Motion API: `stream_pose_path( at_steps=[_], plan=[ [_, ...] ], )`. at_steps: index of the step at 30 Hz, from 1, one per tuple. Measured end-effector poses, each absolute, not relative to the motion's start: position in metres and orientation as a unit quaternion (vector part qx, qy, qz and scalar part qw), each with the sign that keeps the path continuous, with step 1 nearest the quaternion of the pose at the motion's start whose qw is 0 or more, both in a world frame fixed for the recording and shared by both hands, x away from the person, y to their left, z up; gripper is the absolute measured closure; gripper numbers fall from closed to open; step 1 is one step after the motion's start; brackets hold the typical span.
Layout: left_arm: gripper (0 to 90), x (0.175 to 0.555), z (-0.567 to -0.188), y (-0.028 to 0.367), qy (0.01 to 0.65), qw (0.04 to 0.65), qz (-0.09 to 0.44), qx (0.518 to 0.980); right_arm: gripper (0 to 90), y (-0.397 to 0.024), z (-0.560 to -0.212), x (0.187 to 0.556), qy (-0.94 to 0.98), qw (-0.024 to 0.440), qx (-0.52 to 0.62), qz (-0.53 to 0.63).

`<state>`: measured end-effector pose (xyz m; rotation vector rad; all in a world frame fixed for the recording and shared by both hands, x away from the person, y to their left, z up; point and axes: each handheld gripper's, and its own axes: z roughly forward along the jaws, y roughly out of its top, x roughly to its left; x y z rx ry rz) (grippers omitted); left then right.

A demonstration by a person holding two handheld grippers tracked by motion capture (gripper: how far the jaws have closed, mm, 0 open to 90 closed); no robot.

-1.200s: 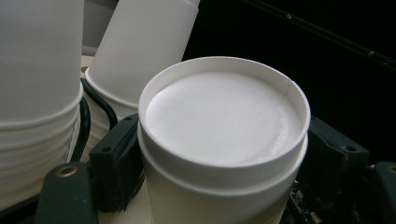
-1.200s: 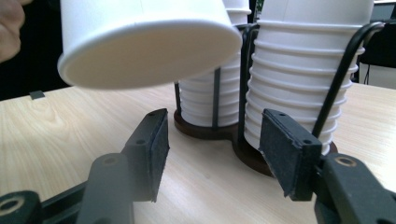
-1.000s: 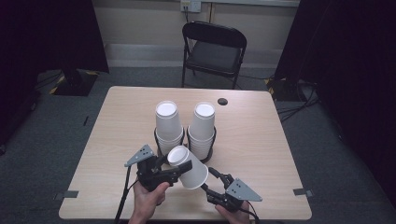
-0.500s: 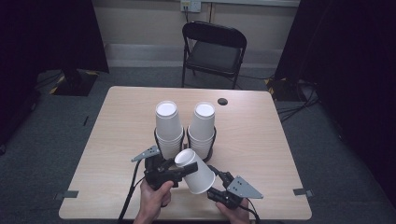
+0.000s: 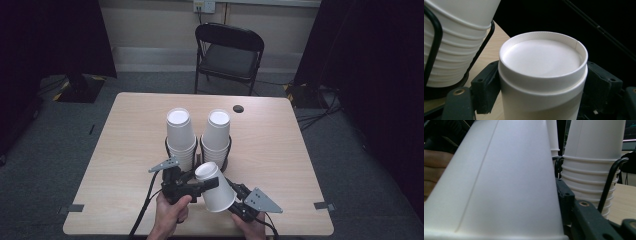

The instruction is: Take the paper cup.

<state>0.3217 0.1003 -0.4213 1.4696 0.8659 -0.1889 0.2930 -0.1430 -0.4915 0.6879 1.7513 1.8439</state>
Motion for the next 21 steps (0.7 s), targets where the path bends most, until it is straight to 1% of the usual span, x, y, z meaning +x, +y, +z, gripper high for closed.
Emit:
stream_pose_path(
  at_steps=[1,5,14,17,21],
  plan=[
    [21.6,0.3215,-0.4201,0.1009,0.377,0.655,-0.083,0.649,74.2,-0.1441,-0.4912,0.2928,0.641,0.255,0.252,0.678],
    [20.1,0.3215,-0.4197,0.1014,0.373,0.649,-0.072,0.659,76.8,-0.1475,-0.4898,0.2928,0.637,0.258,0.258,0.679],
    [17.0,0.3205,-0.4217,0.1028,0.362,0.65,-0.062,0.665,78.2,-0.1503,-0.4859,0.2919,0.63,0.262,0.26,0.683],
    [16.0,0.3199,-0.4222,0.105,0.357,0.647,-0.05,0.672,78.4,-0.1515,-0.4851,0.2923,0.625,0.262,0.268,0.684],
    [15.7,0.32,-0.422,0.1056,0.356,0.652,-0.05,0.668,79.4,-0.1517,-0.4838,0.2917,0.626,0.259,0.267,0.685]
  ],
)
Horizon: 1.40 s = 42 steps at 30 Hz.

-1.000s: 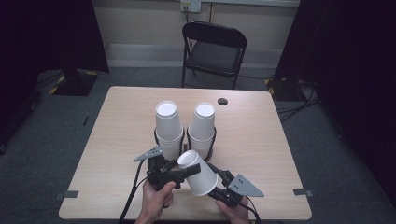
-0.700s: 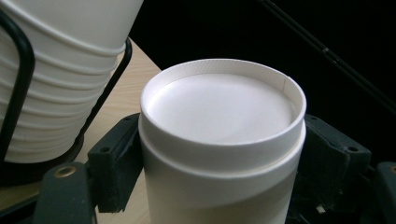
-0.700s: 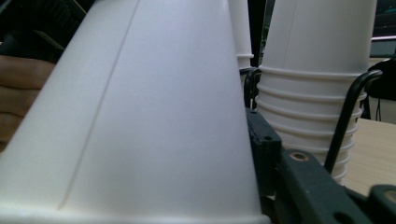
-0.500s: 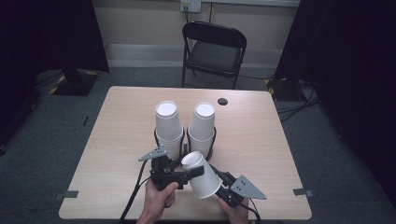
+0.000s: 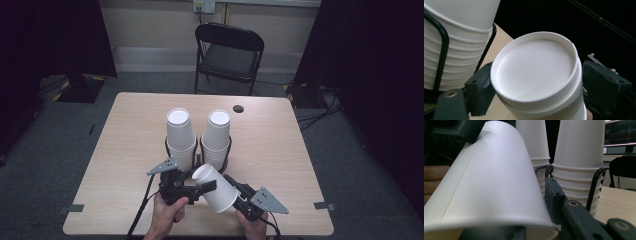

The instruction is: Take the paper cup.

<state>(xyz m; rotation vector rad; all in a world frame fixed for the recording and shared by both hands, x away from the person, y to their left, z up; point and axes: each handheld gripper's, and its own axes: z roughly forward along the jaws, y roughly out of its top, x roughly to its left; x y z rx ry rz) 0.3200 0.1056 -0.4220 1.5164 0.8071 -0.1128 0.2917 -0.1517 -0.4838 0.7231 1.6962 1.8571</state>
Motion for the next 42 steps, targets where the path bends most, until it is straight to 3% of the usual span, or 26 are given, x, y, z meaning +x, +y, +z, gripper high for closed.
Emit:
stream_pose_path(
  at_steps=[16,33,36,39,42],
  plan=[
    [14.9,0.317,-0.416,0.115,0.352,0.661,-0.015,0.662,86.1,-0.159,-0.483,0.291,0.609,0.266,0.282,0.691],
    [15.2,0.314,-0.421,0.126,0.312,0.667,0.048,0.675,86.4,-0.164,-0.482,0.292,0.63,0.261,0.3,0.667],
    [16.1,0.314,-0.423,0.128,0.312,0.651,0.066,0.689,86.4,-0.163,-0.481,0.292,0.647,0.252,0.315,0.646],
    [23.6,0.314,-0.425,0.129,0.31,0.645,0.08,0.694,86.4,-0.163,-0.481,0.292,0.653,0.245,0.317,0.643],
    [23.7,0.314,-0.426,0.131,0.309,0.64,0.098,0.696,86.4,-0.163,-0.48,0.293,0.661,0.227,0.327,0.636]
  ],
)
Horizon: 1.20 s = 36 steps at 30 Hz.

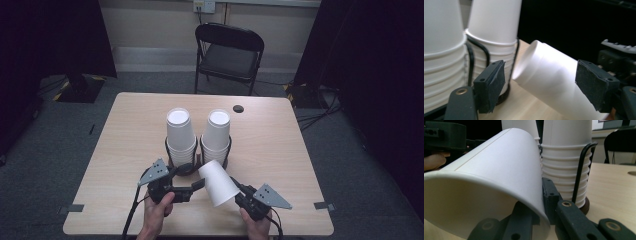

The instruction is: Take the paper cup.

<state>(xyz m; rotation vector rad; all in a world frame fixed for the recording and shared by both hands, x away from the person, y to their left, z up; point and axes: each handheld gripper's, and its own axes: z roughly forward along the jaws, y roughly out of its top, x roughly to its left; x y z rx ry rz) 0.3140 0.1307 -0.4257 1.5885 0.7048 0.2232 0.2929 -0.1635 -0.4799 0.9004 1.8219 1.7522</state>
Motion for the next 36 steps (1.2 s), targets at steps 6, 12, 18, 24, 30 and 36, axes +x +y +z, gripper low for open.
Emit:
stream_pose_path(
  at_steps=[6,12,18,24,30,36],
  plan=[
    [20.9,0.311,-0.426,0.133,0.305,0.633,0.12,0.701,86.3,-0.164,-0.478,0.293,0.675,0.211,0.34,0.619],
    [21.0,0.305,-0.427,0.136,0.285,0.596,0.158,0.734,86.0,-0.166,-0.476,0.296,0.687,0.196,0.356,0.602],
    [19.1,0.303,-0.43,0.139,0.288,0.603,0.161,0.726,88.4,-0.166,-0.474,0.297,0.697,0.183,0.359,0.593],
    [17.3,0.304,-0.43,0.141,0.274,0.589,0.158,0.744,88.6,-0.165,-0.47,0.3,0.709,0.172,0.373,0.573],
    [15.4,0.306,-0.434,0.14,0.247,0.582,0.147,0.761,88.6,-0.164,-0.463,0.303,0.723,0.148,0.38,0.558],
    [15.5,0.305,-0.438,0.134,0.22,0.566,0.149,0.78,88.6,-0.163,-0.456,0.307,0.738,0.129,0.379,0.543]
  ],
)
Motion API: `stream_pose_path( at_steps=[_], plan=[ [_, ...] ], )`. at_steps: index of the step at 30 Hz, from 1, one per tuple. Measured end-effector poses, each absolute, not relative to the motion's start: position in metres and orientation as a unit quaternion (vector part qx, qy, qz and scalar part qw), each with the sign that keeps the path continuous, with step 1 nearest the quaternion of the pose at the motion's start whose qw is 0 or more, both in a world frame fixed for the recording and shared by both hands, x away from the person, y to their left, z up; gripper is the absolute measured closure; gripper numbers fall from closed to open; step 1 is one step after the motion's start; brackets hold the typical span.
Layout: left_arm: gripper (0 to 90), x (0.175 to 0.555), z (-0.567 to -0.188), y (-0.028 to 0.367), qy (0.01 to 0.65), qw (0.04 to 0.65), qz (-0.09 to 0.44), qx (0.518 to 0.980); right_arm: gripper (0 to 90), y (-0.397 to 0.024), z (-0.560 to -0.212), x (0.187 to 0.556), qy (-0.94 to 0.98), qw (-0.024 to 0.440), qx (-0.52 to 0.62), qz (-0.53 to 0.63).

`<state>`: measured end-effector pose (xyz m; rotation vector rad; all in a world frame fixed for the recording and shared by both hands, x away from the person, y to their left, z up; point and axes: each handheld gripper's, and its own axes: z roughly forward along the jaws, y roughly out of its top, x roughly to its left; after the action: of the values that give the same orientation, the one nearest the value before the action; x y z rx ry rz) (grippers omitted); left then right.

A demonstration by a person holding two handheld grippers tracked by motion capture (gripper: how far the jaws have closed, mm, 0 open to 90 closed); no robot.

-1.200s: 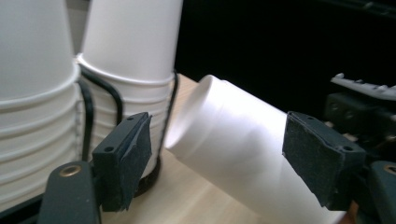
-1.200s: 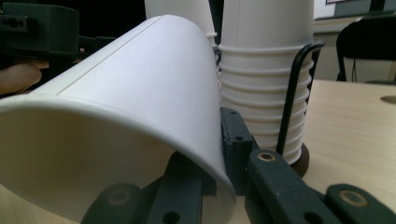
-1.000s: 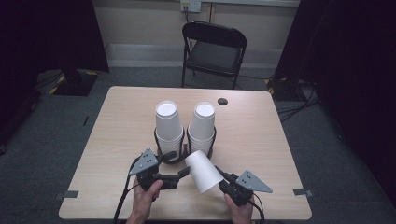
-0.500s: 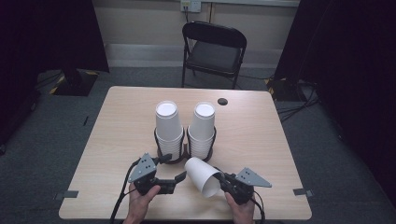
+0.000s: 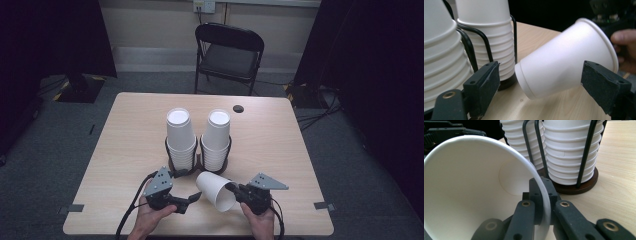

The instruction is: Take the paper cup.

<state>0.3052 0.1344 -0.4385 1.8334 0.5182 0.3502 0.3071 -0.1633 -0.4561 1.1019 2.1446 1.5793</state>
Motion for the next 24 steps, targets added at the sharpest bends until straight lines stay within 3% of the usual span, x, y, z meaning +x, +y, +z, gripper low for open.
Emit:
stream_pose_path(
  at_steps=[24],
  plan=[
    [15.5,0.293,-0.46,0.117,0.141,0.509,0.175,0.831,88.6,-0.152,-0.438,0.321,0.792,0.068,0.37,0.48]
  ],
)
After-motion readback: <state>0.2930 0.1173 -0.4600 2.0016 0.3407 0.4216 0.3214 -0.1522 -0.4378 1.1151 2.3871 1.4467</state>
